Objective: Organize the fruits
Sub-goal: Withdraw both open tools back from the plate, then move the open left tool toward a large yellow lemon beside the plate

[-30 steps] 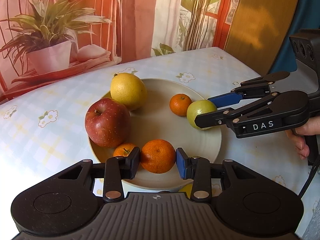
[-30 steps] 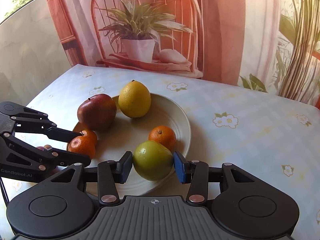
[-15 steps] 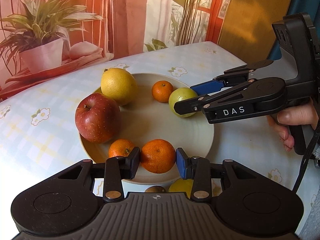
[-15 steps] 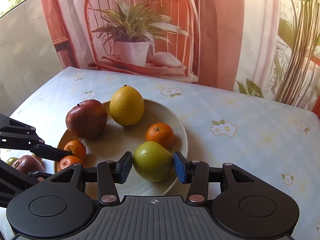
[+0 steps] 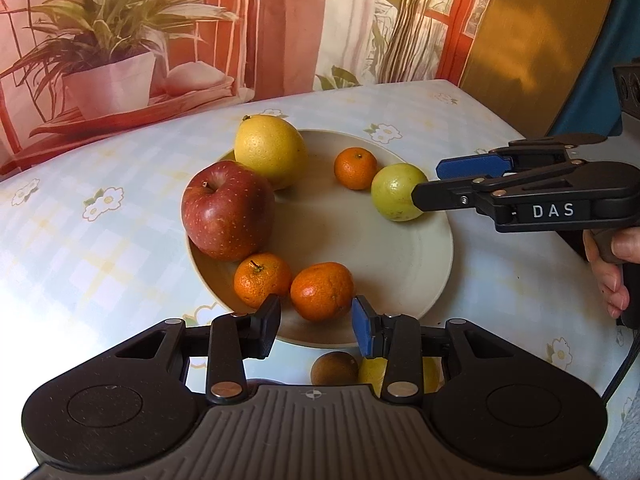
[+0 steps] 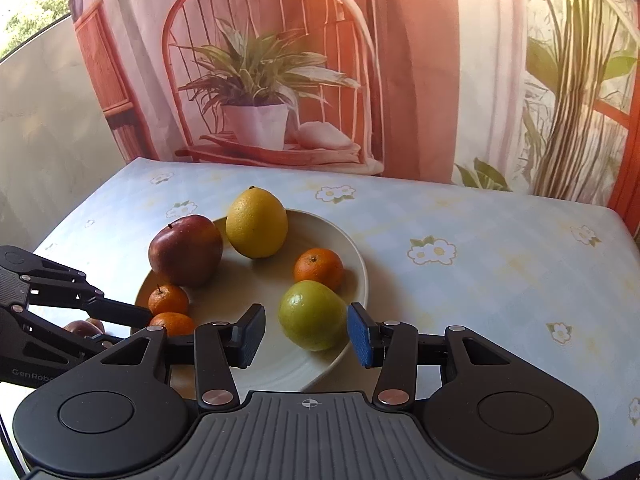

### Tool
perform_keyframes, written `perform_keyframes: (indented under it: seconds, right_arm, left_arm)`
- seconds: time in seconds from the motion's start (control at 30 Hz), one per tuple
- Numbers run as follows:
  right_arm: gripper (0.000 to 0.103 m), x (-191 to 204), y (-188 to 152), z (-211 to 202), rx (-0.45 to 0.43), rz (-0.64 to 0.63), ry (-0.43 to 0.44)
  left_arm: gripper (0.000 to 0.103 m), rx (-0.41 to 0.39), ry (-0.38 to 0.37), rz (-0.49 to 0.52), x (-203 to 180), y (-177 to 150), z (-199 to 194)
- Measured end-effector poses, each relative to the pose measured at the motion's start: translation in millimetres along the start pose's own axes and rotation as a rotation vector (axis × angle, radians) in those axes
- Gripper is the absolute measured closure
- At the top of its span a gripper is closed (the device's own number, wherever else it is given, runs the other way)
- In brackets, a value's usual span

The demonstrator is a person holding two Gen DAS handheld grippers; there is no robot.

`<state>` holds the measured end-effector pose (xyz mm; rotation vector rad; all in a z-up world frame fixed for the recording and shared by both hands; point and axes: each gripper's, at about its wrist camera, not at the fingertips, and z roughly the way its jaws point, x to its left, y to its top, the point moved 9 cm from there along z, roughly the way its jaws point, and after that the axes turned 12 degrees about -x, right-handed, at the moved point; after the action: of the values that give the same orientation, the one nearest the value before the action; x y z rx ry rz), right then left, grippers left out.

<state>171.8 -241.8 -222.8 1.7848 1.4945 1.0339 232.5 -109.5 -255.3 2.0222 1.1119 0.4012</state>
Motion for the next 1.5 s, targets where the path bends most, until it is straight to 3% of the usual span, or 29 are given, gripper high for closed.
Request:
perform_keyframes:
  seconds: [0.37, 0.9, 1.5]
  right_arm:
    - [0.061, 8.1, -7.5, -28.0, -0.023, 0.039, -0.024]
    - [0.061, 50.8, -27.9, -56.1, -0.017, 0.036, -0.008]
    - [0.061, 63.9, -63.1, -85.7, 0.052, -0.008, -0.032]
  left_arm:
    - [0.061, -0.075, 0.032, -0.010, 0.3, 12.3, -33.7]
    - [0.061, -0.158, 0.161, -0.084, 55.0, -0.5, -106.7]
    - [0.062, -0.174, 0.102, -0.079, 18.6, -31.8, -117.7]
